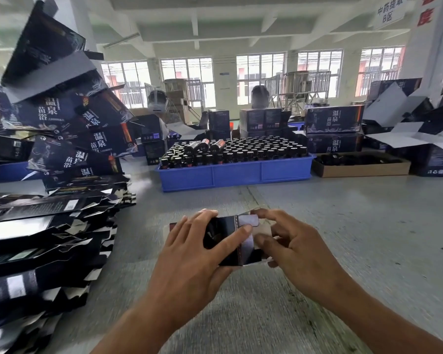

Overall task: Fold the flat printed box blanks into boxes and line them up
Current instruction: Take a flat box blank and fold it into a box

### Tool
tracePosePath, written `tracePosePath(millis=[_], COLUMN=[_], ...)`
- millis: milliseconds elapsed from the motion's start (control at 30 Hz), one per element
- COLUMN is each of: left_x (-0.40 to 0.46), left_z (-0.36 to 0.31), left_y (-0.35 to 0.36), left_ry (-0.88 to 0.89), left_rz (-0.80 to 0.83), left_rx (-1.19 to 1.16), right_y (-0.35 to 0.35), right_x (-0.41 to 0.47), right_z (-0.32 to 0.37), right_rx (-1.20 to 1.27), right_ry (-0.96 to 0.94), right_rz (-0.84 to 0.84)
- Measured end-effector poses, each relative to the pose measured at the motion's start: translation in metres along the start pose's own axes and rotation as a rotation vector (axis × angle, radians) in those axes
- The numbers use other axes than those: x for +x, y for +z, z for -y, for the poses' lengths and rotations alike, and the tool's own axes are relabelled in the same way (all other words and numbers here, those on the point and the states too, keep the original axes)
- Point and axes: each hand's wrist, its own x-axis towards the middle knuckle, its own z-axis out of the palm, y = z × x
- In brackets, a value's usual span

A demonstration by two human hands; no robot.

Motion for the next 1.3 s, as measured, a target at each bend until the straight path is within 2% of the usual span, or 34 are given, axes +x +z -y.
tracePosePath(millis=[367, 667, 933, 1300], left_x=[0.0, -0.0018, -0.0028, -0.0045], left_z=[0.0065, 0.0049, 0.0035, 0.0032], left_y=[0.0044, 0.0022, 0.0052, 0.0097], left_ry=[0.053, 0.04, 0.015, 0.015], left_rz=[-0.047, -0.025, -0.015, -0.05], left_rx=[0.0, -0.164, -0.158, -0.168], right_y=[0.0053, 0.0063, 0.005, 0.0032], right_x=[-0.0033, -0.0032, -0.0072, -0.0054], right_z=[0.0006, -0.0043, -0.0016, -0.0019], right_rx=[-0.141, -0.09, -0.203, -0.242], right_ry=[-0.106, -0.02, -0.144, -0.109], right_rz=[0.013, -0.045, -0.056, -0.008])
